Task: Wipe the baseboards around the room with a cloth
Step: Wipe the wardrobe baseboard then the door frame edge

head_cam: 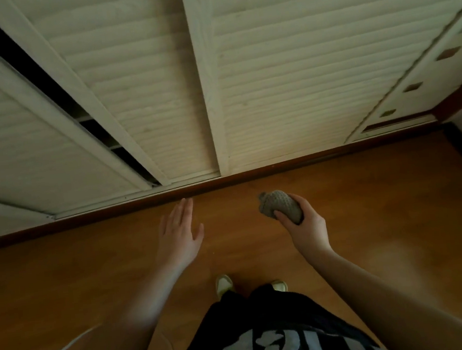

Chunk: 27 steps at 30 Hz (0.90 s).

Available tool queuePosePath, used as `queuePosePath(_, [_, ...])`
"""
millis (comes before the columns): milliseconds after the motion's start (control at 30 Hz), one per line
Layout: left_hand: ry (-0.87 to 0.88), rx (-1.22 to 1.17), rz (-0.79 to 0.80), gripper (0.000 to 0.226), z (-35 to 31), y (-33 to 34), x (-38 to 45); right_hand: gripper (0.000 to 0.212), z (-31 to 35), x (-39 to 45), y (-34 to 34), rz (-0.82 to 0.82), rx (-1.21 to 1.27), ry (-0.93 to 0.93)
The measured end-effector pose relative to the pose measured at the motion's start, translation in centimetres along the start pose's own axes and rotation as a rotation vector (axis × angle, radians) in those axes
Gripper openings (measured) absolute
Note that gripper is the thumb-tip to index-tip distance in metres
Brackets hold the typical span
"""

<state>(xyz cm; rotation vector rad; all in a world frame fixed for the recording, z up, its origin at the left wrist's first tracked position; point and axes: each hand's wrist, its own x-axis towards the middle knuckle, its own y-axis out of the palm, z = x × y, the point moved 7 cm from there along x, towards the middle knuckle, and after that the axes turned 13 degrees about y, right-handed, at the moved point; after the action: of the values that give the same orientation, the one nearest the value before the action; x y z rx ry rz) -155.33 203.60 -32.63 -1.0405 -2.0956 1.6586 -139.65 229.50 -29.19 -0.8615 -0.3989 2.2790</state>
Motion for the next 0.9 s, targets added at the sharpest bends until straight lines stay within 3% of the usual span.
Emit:
queuePosePath(200, [0.009,0.029,0.088,0.071,-1.8,3.0,1.0,0.049,-1.3,0.6,-1.9,-0.021,0.02,0.008])
queuePosePath(367, [-0.042,0.031,0.062,0.07,-3.8,3.8,3.1,0.054,-4.2,3.9,-5.3,0.014,0.062,0.091])
queuePosePath(600, [-0.271,0.046,0.026,0.068,-8.7,7.3,7.5,0.061,-7.2,13.7,-8.9,0.162,-0.018,0.113])
queuePosePath(733, [-0.344,-0.008,0.107,0.068,-11.4,11.9,10.6,0.058,-7.7,19.3,-9.2,0.159,-0.125,0.063])
queuePosePath(900, [-0.388,-0.021,0.234,0.071,-9.7,20.0,13.4,0.052,-10.5,25.3,-5.4,0.117,-0.259,-0.012])
